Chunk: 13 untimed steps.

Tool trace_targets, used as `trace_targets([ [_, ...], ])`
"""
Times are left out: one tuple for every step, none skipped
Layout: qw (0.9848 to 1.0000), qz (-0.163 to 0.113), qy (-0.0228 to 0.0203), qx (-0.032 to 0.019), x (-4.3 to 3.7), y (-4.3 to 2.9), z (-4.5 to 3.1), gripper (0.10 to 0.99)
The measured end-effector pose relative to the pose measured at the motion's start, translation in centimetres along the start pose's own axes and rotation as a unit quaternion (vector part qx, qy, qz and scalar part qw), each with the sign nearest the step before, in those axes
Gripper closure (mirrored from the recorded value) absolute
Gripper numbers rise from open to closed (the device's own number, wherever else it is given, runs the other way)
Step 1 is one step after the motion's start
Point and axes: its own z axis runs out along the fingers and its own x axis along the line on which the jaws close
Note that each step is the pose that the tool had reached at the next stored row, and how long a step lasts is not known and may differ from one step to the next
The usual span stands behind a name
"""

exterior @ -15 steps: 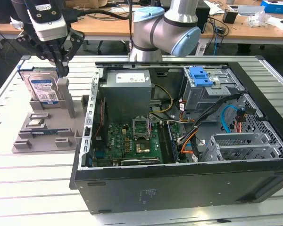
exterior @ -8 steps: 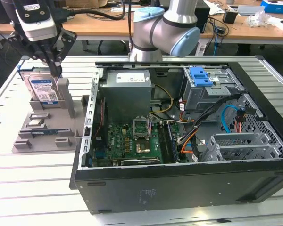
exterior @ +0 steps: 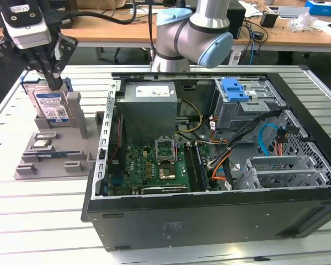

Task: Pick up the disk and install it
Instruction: 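Reach for the disk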

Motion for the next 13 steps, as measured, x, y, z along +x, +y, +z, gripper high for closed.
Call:
trace_targets([
  [1.0,0.0,0.0,0.0,0.27,-0.02,0.0,0.984],
  [1.0,0.0,0.0,0.0,0.66,-0.05,0.0,0.984],
  [1.0,0.0,-0.0001,0.0,0.94,-0.07,0.0,0.984],
  [1.0,0.0,0.0,0.0,1.21,-0.09,0.0,0.984],
  [1.0,0.0,0.0,0.0,1.39,-0.11,0.0,0.984],
  [1.0,0.0,0.0,0.0,1.7,-0.13,-0.01,0.984],
  [1.0,0.0,0.0,0.0,1.91,-0.15,-0.01,0.984],
  [1.0,0.0,0.0,0.0,2.13,-0.16,-0.01,0.984],
  [1.0,0.0,0.0,0.0,2.51,-0.19,-0.02,0.984],
  [1.0,0.0,0.0,0.0,2.99,-0.23,-0.02,0.984],
  [1.0,0.0,0.0,0.0,3.27,-0.25,-0.03,0.984],
  [1.0,0.0,0.0,0.0,3.47,-0.26,-0.03,0.984],
  [1.0,0.0,0.0,0.0,3.64,-0.28,-0.03,0.984],
])
